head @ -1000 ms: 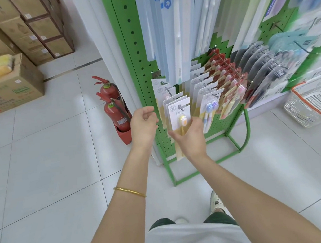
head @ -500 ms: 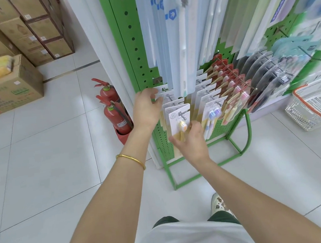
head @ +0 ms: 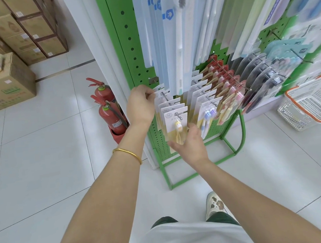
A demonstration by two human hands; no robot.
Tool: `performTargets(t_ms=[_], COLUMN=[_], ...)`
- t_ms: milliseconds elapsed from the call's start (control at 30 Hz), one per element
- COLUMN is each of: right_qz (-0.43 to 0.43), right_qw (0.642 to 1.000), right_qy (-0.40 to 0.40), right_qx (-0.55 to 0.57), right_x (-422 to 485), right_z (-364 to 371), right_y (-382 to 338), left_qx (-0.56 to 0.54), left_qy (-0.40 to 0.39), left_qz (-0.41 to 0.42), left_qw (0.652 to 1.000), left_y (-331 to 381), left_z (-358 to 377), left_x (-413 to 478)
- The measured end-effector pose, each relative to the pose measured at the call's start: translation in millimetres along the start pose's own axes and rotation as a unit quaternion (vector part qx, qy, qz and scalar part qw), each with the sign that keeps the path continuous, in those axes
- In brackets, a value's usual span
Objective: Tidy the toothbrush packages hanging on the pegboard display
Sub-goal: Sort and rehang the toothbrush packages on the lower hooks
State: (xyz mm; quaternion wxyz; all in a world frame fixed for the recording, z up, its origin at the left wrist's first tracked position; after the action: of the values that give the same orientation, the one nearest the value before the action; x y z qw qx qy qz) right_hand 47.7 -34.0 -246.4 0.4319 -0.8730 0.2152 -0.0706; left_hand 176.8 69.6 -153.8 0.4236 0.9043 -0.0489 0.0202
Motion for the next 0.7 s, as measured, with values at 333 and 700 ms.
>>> performTargets(t_ms=[333, 700], right_qz=[0.026, 0.013], right_qw=[0.999, 0.992], right_qy=[-0.007, -0.123], right_qx=[0.029, 0.031], right_x=[-19.0, -53.3], right_z=[0.9, -4.8], right_y=[6.7, 19.6], left_qx=[-0.038, -0.081], left_qy=[0.046, 0.116], left_qz=[-0.051, -0.177], left_qw=[0.997, 0.974], left_y=[-37.3, -68.5], left_z=[-14.1, -22.6], left_x=[-31.2, -116.1])
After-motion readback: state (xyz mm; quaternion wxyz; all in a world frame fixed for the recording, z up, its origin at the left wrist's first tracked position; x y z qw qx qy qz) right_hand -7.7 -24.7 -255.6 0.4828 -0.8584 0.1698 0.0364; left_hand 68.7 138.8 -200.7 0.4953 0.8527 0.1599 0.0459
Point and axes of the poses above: each hand's wrist, its own x-axis towards the middle knuckle, its own z-axis out of the palm, y = z × x, the point moved 3 cm from there along x, towards the middle knuckle, and after that the axes turned 7 degrees about -z, right-handed, at the moved point
